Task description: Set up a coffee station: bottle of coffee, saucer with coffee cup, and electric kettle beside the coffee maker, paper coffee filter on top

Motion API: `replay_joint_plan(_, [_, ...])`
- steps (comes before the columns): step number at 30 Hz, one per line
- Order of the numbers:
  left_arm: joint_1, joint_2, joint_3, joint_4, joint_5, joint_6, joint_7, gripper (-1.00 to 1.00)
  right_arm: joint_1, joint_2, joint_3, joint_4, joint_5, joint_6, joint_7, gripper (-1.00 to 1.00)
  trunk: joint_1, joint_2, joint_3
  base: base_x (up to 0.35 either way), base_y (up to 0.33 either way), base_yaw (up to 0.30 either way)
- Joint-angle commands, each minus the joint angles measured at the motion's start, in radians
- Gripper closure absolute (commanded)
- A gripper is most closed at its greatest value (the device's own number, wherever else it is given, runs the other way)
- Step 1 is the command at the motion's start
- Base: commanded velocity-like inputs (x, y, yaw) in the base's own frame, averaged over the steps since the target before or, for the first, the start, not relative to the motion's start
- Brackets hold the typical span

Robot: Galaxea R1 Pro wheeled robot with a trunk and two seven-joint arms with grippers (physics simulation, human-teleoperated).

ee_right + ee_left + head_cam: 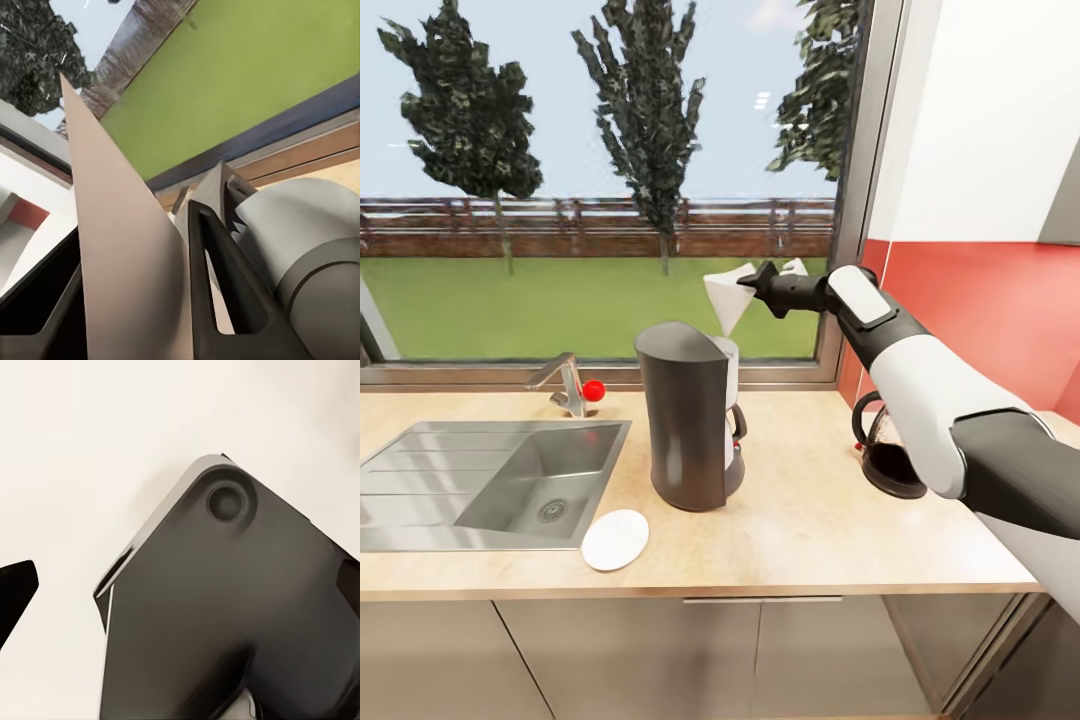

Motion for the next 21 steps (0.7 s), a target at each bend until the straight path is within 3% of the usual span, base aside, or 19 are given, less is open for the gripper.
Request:
replay_joint_plan(1, [0.001,0.000,0.008,-0.002,-0.001,-0.001,-0.003,-1.00,-0.001,0.001,0.004,0.000,-0.003,0.001,-0.001,1.00,0.004,-0.009,-0.005,0.000,0.000,0.000])
replay_joint_plan(21, [0.001,-0.002,0.008,-0.002,-0.001,-0.001,-0.003,-1.00,-0.001,0.001,0.004,0.001,-0.001,0.001,-0.002,1.00,0.081,-0.149,-0.068,0.000,0.000,0.000])
